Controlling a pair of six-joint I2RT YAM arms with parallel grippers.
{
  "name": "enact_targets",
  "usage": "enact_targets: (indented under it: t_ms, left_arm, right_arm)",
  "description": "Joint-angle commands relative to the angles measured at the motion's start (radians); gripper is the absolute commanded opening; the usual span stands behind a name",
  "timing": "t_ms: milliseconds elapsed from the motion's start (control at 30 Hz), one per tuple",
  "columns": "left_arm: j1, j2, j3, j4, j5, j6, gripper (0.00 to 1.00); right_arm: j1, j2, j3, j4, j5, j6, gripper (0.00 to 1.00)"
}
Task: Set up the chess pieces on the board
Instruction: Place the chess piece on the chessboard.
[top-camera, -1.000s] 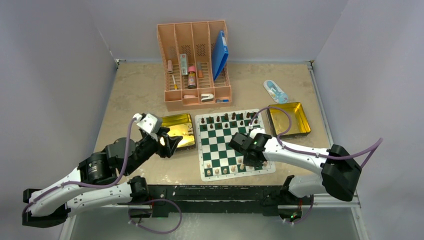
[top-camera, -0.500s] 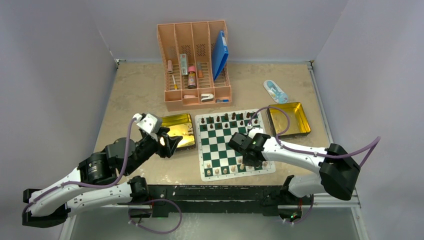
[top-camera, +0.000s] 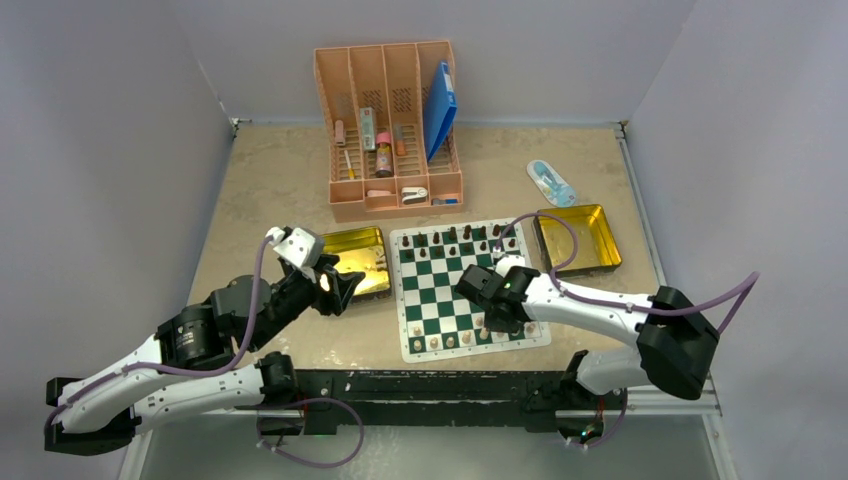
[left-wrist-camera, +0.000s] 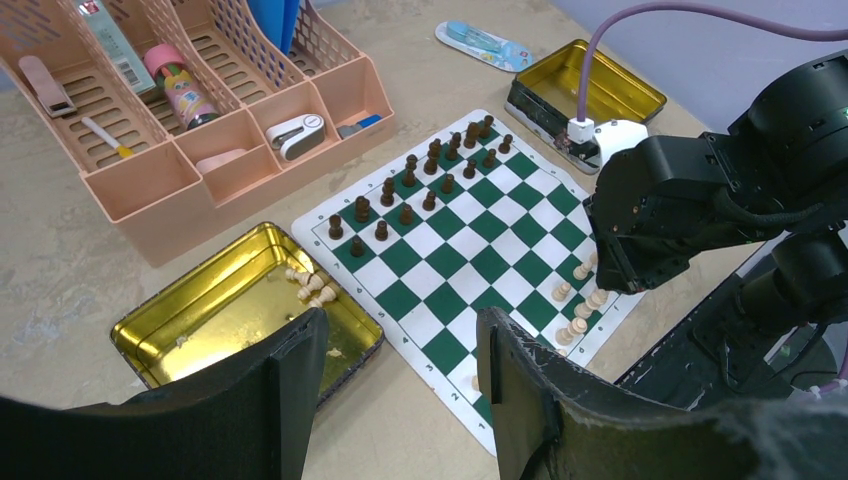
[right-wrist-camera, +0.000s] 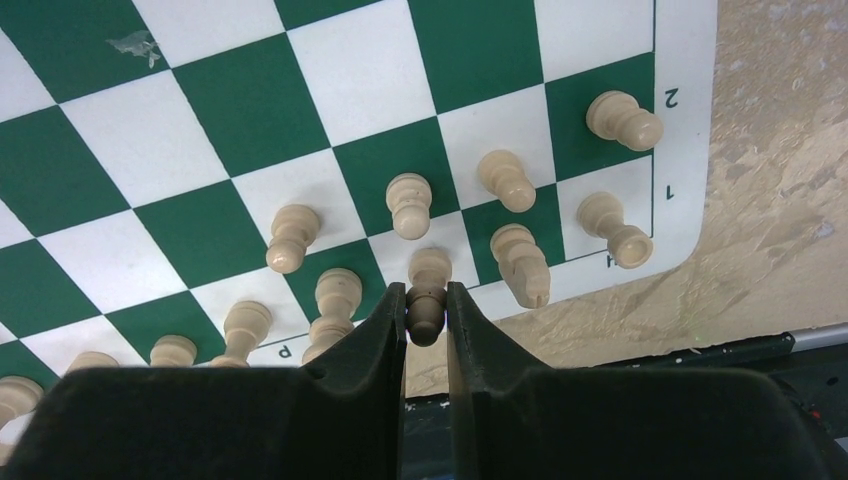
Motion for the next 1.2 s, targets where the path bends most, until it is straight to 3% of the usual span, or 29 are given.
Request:
enact_targets:
  t_ms: [0,467,1167]
  left_arm:
    - [-0.005,-0.006,0.011,0.028,-0.010,0.021,0.56]
    - [-0.005,-0.012,0.018,0.011,-0.012,0.008,0.56]
    - [-0.005,-0.002,0.133,-0.075,0.009,-0.019,0.56]
  right_arm:
    - [-0.002,0.015,0.000,-0.001,0.008,-0.018,0.17]
    - [0.006,-0.018,-0.004,-0.009,-0.006,-0.021,0.18]
    - [0.009,-0.017,-0.001,-0.008,-0.009,-0.048,0.28]
